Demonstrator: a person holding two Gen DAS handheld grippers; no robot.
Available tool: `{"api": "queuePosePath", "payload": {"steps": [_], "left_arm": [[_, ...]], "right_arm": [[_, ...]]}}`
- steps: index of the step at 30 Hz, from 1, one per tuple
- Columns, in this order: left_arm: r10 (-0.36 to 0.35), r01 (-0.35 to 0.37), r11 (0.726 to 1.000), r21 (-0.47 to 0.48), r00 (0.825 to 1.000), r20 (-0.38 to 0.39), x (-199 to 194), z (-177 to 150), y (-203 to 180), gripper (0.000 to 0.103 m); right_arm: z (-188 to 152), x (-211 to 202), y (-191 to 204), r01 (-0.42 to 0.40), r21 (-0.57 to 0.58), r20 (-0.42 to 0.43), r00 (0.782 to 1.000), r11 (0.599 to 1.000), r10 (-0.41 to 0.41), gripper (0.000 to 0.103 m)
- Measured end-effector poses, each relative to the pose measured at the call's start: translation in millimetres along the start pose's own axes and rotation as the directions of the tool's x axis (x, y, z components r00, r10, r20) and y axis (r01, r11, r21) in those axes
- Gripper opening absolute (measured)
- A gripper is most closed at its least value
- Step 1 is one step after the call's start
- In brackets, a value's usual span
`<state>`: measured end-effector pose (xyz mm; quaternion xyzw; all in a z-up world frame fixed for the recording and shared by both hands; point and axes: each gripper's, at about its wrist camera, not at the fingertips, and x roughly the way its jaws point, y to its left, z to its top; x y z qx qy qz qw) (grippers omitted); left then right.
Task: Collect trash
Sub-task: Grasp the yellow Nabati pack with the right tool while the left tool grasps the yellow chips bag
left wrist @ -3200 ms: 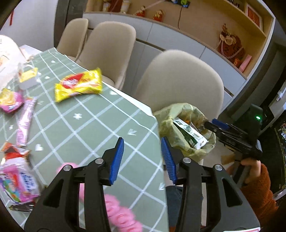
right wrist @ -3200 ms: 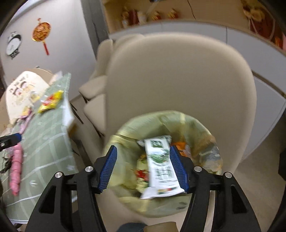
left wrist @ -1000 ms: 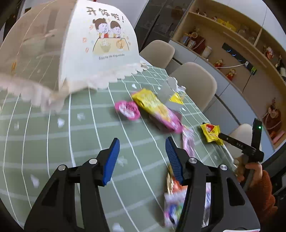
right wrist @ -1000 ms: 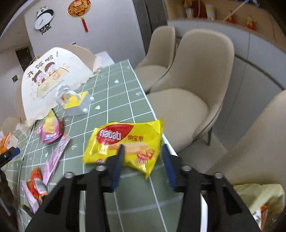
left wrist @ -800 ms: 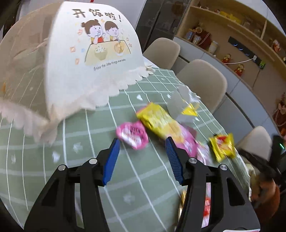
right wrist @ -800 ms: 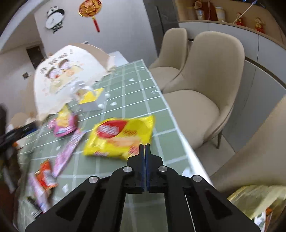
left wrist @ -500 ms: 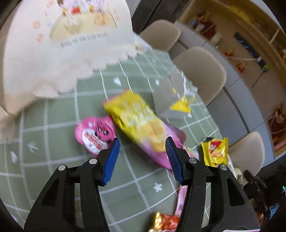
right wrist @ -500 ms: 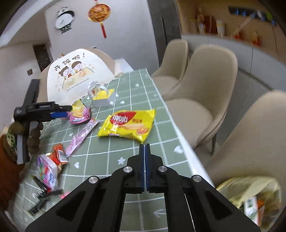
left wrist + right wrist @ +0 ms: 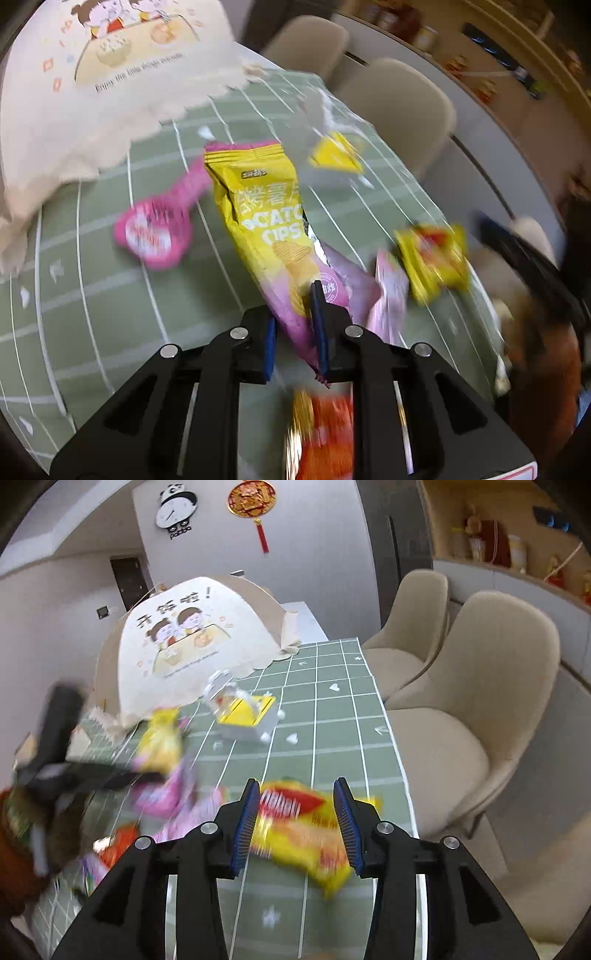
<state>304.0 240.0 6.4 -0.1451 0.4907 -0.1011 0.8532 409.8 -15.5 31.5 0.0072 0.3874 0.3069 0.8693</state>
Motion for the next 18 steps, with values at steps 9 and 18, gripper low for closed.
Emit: {"api": "queuePosePath", "payload": {"steps": [9, 18], "left_arm": [[-0.014, 0.014, 1.0, 0.022, 1.0, 0.007, -25.6, -39.1, 14.8, 0.018], [-0.014, 0.016, 0.999, -0.044, 0.999, 0.047, -15.9, -33.4, 29.1, 0.023]], "right_arm": [[-32.7, 23.6, 21.5, -0.065, 0.037, -0.215, 0.974, 0.997, 0.072, 0.04], [-72.2, 4.2, 84.0, 0.069, -0.271, -0.208, 0.97, 0.96, -0.129, 0.014]]}}
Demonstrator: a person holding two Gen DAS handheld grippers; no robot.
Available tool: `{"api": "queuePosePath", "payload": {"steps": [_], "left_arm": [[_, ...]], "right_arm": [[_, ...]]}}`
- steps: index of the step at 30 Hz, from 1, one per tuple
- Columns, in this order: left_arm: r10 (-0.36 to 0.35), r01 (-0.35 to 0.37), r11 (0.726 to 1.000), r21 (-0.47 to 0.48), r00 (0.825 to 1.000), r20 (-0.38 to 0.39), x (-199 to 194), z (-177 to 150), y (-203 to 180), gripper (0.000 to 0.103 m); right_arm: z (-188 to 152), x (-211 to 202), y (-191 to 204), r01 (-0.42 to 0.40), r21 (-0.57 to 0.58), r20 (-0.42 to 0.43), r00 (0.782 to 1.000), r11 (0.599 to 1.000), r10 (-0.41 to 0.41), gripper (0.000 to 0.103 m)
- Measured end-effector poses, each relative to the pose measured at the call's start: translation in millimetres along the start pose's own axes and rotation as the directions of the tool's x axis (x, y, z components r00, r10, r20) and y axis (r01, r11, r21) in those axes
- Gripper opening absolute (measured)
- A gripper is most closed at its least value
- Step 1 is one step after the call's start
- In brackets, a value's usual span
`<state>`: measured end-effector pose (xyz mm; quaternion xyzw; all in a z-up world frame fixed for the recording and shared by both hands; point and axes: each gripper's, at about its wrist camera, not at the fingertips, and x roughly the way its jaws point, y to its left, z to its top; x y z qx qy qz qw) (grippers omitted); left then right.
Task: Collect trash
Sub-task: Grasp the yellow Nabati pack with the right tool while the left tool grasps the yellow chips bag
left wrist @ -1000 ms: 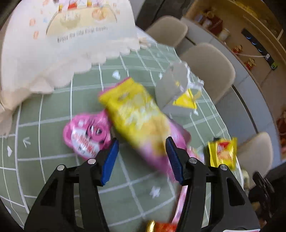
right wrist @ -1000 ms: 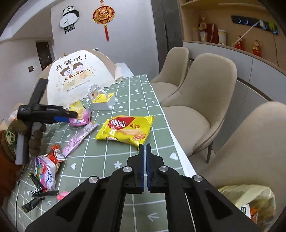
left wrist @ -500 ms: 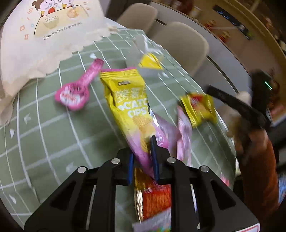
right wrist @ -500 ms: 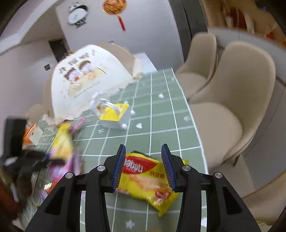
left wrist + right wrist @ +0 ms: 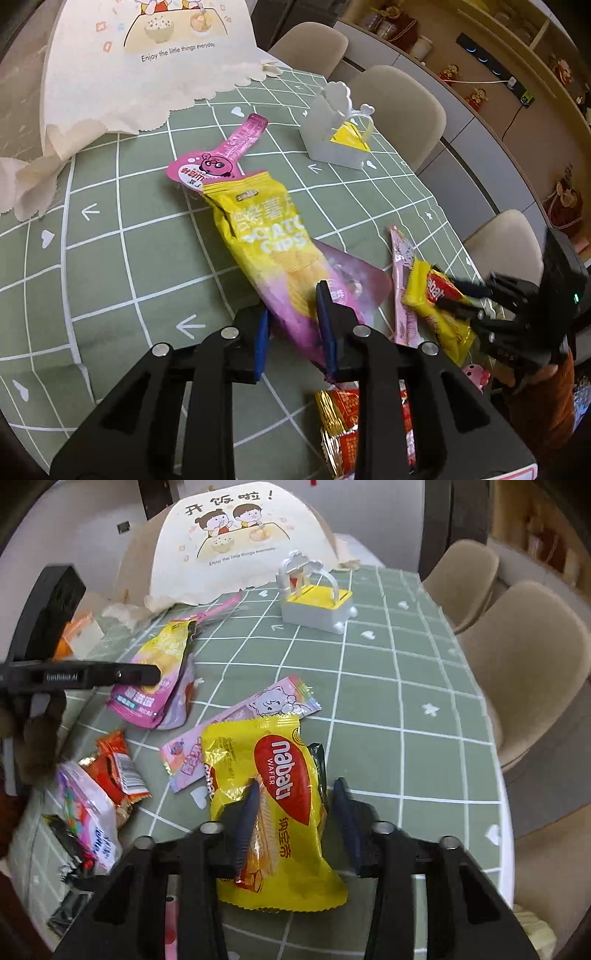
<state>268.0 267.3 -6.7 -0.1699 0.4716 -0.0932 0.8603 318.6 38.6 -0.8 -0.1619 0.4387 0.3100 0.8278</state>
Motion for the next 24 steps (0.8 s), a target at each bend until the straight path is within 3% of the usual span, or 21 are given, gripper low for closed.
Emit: {"api": "queuePosePath", "payload": {"steps": [2, 8, 14, 19, 22, 24], "left_arm": [[0.006, -0.006, 1.0, -0.006, 1.0, 0.005, 2.0, 0.6, 1.1, 0.023], [0.003, -0.004, 1.0, 0.013, 0.997, 0.08, -15.2, 6.0, -6.9, 0.01], [0.0, -0.023, 0.995, 0.101, 0.974, 0.225, -66.4, -1.5, -40.0, 0.009], [0.042, -0.085, 0.987, 0.136, 0.956, 0.292, -83.1, -17.9, -73.6, 0.009], [-0.052, 0.014, 0.987, 0.158, 0.97, 0.238, -83.3, -29.1, -89.4, 0.009], [-0.126, 0.1, 0.978, 0.183, 0.983, 0.136, -71.6, -38.5, -101.2, 0.009]], "right_arm": [[-3.2, -8.8, 3.5, -0.001, 0.01, 0.021, 1.0, 1.0, 0.001, 0.008], [-18.8, -75.0, 10.9, 0.087, 0.098, 0.172, 0.98, 0.991, -0.103, 0.006], [-56.9, -131.0, 14.9, 0.169, 0.211, 0.29, 0.93, 0.963, -0.226, 0.006], [-104.7, -161.7, 3.6, 0.16, 0.31, 0.309, 0.915, 0.937, -0.259, 0.006], [-132.9, -180.4, 0.8, 0.15, 0.346, 0.32, 0.909, 0.926, -0.267, 0.006], [-149.3, -190.0, -3.8, 0.144, 0.362, 0.328, 0.905, 0.921, -0.27, 0.006]]}}
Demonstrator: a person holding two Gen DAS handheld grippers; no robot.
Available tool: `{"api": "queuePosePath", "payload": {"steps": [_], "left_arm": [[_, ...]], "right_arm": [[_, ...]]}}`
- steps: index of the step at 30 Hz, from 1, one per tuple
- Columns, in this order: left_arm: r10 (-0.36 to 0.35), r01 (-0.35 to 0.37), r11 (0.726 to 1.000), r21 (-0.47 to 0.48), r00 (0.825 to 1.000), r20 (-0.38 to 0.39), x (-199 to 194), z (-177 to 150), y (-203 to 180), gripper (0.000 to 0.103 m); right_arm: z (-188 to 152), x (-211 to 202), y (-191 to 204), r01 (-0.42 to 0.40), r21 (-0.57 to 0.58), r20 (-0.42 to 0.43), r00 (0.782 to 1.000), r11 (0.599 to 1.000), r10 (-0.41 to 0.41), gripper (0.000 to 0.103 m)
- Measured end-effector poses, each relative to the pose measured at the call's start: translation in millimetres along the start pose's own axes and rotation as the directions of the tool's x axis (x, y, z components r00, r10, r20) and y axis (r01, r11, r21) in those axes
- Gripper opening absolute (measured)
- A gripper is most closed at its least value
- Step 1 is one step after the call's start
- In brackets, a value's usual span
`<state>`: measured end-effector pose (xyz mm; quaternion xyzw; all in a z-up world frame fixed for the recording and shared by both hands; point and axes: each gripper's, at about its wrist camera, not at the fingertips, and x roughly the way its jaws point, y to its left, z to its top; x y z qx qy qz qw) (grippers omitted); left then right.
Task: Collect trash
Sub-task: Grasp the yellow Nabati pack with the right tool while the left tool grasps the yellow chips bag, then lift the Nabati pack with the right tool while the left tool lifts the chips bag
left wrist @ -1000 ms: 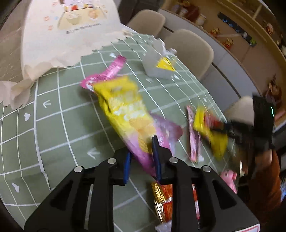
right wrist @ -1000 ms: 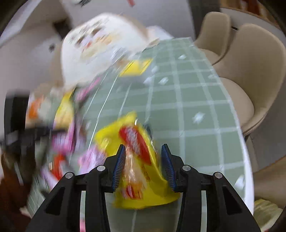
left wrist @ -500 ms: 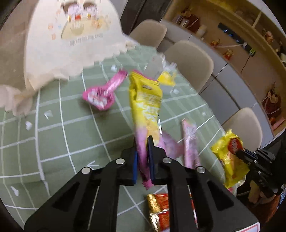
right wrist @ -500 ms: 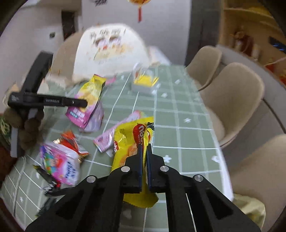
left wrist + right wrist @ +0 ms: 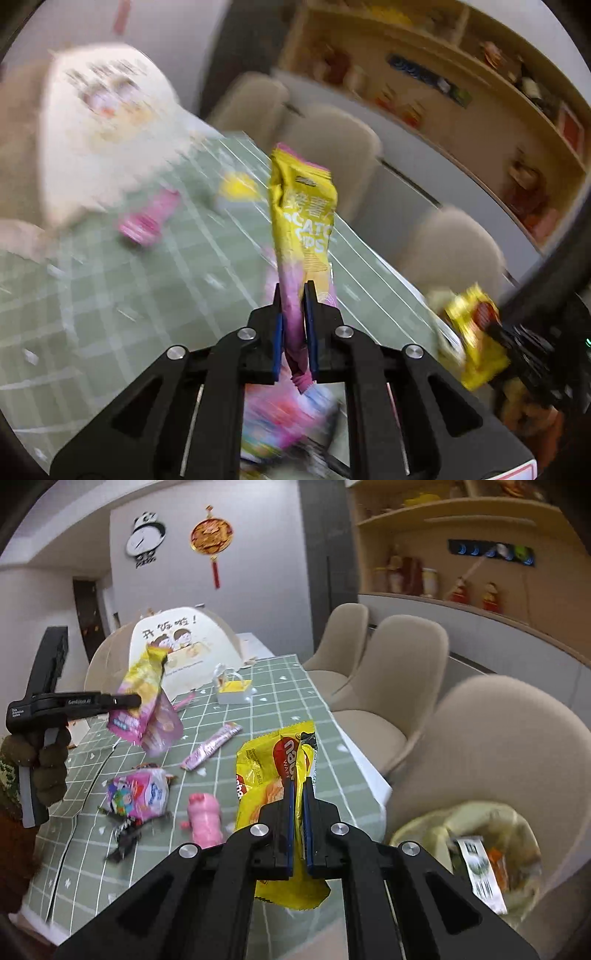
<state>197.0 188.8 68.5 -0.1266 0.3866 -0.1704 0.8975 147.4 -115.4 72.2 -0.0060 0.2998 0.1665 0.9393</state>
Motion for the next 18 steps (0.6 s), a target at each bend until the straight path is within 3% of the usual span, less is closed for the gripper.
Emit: {"api": "queuePosePath", "payload": {"steps": [2, 5, 11, 17, 18], "left_arm": [[0.01, -0.01, 1.0, -0.008, 0.999, -0.046, 12.9, -11.4, -6.7, 0.011], [0.022, -0.022, 1.0, 0.007, 0.996, -0.089, 28.8, -19.8, -10.9, 0.024], [0.061, -0.06, 0.998, 0.01, 0.991, -0.115, 45.9, -27.2, -12.2, 0.039], [0.167, -0.155, 0.982, 0.105, 0.978, -0.123, 51.4, -38.9, -23.8, 0.041], [0.169, -0.152, 0.98, 0.125, 0.976, -0.134, 55.4, -43.0, -27.3, 0.029]], "right_arm": [[-5.4, -8.1, -5.8, 0.008, 0.007, 0.012, 1.0, 1.0, -0.008, 0.006], [-13.7, -16.8, -10.9, 0.007, 0.024, 0.03, 1.0, 1.0, -0.007, 0.006], [-30.6, -6.6, -8.0, -0.007, 0.011, 0.007, 1.0, 1.0, 0.007, 0.006], [-32.3, 1.0, -7.8, -0.017, 0.001, 0.0, 1.0, 1.0, 0.017, 0.006], [-32.1, 0.6, -6.9, -0.013, -0.01, 0.001, 1.0, 1.0, 0.013, 0.006]]}}
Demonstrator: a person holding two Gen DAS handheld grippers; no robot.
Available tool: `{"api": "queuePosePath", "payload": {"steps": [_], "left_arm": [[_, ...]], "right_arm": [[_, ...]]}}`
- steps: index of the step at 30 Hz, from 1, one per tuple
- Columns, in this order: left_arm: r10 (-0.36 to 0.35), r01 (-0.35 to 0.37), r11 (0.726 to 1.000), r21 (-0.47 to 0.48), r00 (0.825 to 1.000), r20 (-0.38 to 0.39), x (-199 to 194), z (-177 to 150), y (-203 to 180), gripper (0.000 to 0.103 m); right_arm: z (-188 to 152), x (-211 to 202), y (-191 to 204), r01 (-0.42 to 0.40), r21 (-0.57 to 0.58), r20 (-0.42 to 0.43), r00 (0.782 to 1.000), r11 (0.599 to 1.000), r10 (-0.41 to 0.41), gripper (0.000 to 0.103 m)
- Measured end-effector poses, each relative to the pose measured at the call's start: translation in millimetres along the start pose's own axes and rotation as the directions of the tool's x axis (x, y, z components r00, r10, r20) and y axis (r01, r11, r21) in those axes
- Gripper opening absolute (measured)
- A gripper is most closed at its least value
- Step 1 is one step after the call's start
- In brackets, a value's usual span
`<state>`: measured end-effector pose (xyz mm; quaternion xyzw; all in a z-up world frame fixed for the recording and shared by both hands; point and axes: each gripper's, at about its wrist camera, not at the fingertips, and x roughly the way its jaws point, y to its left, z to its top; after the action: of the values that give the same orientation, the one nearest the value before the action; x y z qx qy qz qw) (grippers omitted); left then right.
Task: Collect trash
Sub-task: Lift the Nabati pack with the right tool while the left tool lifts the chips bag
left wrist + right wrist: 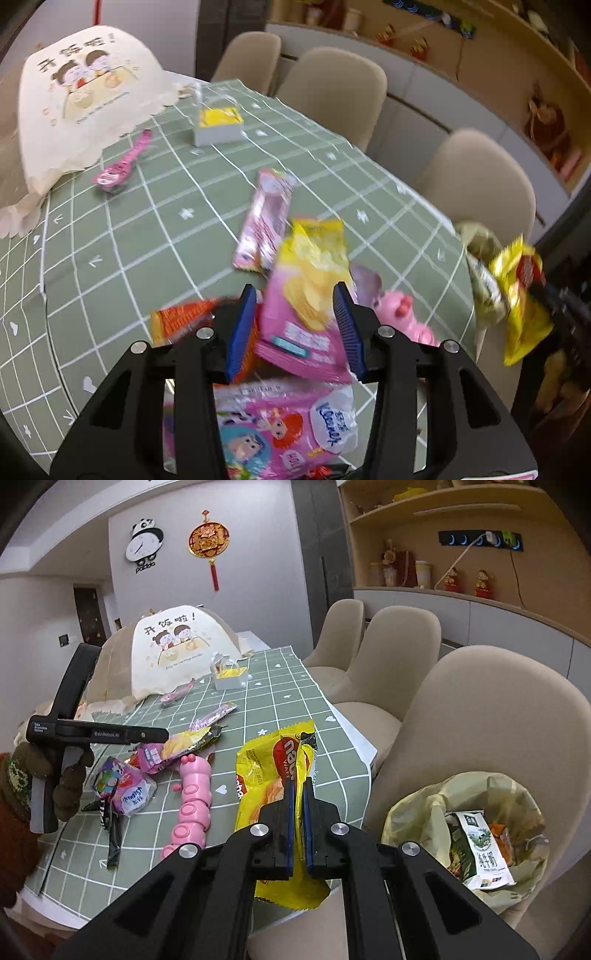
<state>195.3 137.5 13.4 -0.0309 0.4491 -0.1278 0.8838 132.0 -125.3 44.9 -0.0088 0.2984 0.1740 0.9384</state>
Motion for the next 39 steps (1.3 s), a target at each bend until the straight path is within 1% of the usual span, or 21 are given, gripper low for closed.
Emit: {"api": "queuePosePath", "payload": {"steps": [1, 2, 5, 8, 10, 12, 13, 14, 16, 17, 21, 23, 24, 25, 26, 27, 28, 31, 33, 35, 39], "left_arm": [[0.003, -0.003, 1.0, 0.014, 1.0, -0.007, 2.7, -2.5, -3.3, 0.007], [0.003, -0.003, 1.0, 0.018, 1.0, -0.012, 3.8, -4.1, -5.7, 0.004], [-0.01, 0.01, 1.0, 0.001, 0.999, 0.046, -11.2, 0.2, -7.6, 0.002], [-0.002, 0.0, 1.0, 0.014, 0.987, 0.159, -42.3, 10.8, -14.1, 0.002], [0.003, -0.009, 1.0, 0.028, 0.98, 0.201, -55.1, 15.8, -22.2, 0.002], [-0.003, -0.009, 0.998, 0.059, 0.978, 0.21, -61.1, 19.0, -32.1, 0.002], [-0.02, 0.008, 0.998, 0.067, 0.982, 0.19, -59.0, 19.4, -34.7, 0.004], [-0.044, 0.035, 0.998, 0.06, 0.987, 0.153, -52.7, 18.0, -34.6, 0.008], [-0.056, 0.054, 0.998, 0.023, 0.992, 0.11, -39.7, 15.1, -30.3, 0.037], [-0.056, 0.056, 0.998, 0.003, 0.994, 0.093, -32.1, 13.5, -26.9, 0.041], [-0.01, 0.011, 0.994, -0.108, 1.0, 0.003, 4.8, 6.3, -4.5, 0.041], [-0.012, 0.009, 0.992, -0.124, 0.999, -0.03, 16.1, 3.2, -0.7, 0.041], [0.001, -0.002, 0.994, -0.105, 1.0, -0.014, 16.3, 2.1, -3.3, 0.041], [0.012, -0.013, 0.996, -0.083, 1.0, -0.011, 16.2, 1.5, -7.1, 0.039], [0.003, -0.004, 0.998, -0.064, 1.0, -0.01, 16.1, 0.3, -11.1, 0.032], [-0.012, 0.011, 0.999, -0.042, 1.0, -0.006, 16.0, -1.1, -15.3, 0.017], [-0.009, 0.009, 1.0, -0.03, 1.0, 0.002, 14.5, -1.5, -17.5, 0.011], [-0.005, 0.006, 0.999, -0.036, 0.999, 0.05, 3.6, -1.1, -13.7, 0.008], [0.007, -0.002, 0.999, -0.048, 0.994, 0.107, -12.5, 3.2, -9.2, 0.006], [0.014, -0.004, 0.998, -0.06, 0.986, 0.163, -29.8, 6.6, -5.7, 0.006], [0.005, 0.011, 0.998, -0.067, 0.973, 0.233, -54.7, 10.4, -8.0, 0.006]], "right_arm": [[0.5, -0.7, 0.3, 0.003, -0.006, 0.002, 1.0, 1.0, -0.003, 0.006], [1.4, -1.3, 0.0, 0.003, -0.008, 0.003, 1.0, 1.0, -0.003, 0.006], [2.5, -5.7, -5.3, 0.011, -0.011, 0.012, 1.0, 1.0, -0.011, 0.006], [2.1, -11.3, -13.3, 0.026, -0.002, 0.024, 0.999, 1.0, -0.026, 0.006], [1.3, -15.4, -21.1, 0.041, 0.011, 0.033, 0.999, 0.999, -0.041, 0.006], [0.2, -18.3, -27.7, 0.043, 0.028, 0.035, 0.998, 0.999, -0.044, 0.006], [-1.6, -20.0, -30.1, 0.042, 0.035, 0.036, 0.998, 0.998, -0.043, 0.006], [-3.2, -21.2, -31.9, 0.041, 0.038, 0.036, 0.998, 0.998, -0.043, 0.006], [-8.0, -22.3, -34.2, 0.045, 0.039, 0.034, 0.998, 0.998, -0.046, 0.006], [-10.5, -22.0, -34.2, 0.049, 0.037, 0.031, 0.998, 0.998, -0.05, 0.006], [-19.1, -17.1, -30.4, 0.058, 0.028, 0.013, 0.998, 0.998, -0.058, 0.006], [-23.1, -15.0, -26.4, 0.062, 0.019, 0.009, 0.998, 0.998, -0.062, 0.006], [-25.0, -13.9, -24.4, 0.065, 0.014, 0.007, 0.998, 0.998, -0.065, 0.006], [-26.0, -13.0, -23.3, 0.066, 0.013, 0.006, 0.998, 0.998, -0.066, 0.006], [-27.2, -11.6, -22.0, 0.066, 0.015, 0.005, 0.998, 0.998, -0.066, 0.006], [-27.9, -11.1, -22.0, 0.065, 0.018, 0.005, 0.998, 0.998, -0.066, 0.006], [-28.3, -10.7, -22.1, 0.064, 0.023, 0.006, 0.998, 0.998, -0.064, 0.006], [-28.1, -11.9, -22.1, 0.063, 0.028, 0.013, 0.998, 0.998, -0.063, 0.006], [-28.1, -12.9, -22.4, 0.066, 0.024, 0.015, 0.998, 0.998, -0.066, 0.006], [-27.7, -13.9, -24.5, 0.07, 0.029, 0.02, 0.997, 0.997, -0.07, 0.006], [-27.8, -15.1, -31.5, 0.074, 0.046, 0.023, 0.997, 0.996, -0.075, 0.006]]}}
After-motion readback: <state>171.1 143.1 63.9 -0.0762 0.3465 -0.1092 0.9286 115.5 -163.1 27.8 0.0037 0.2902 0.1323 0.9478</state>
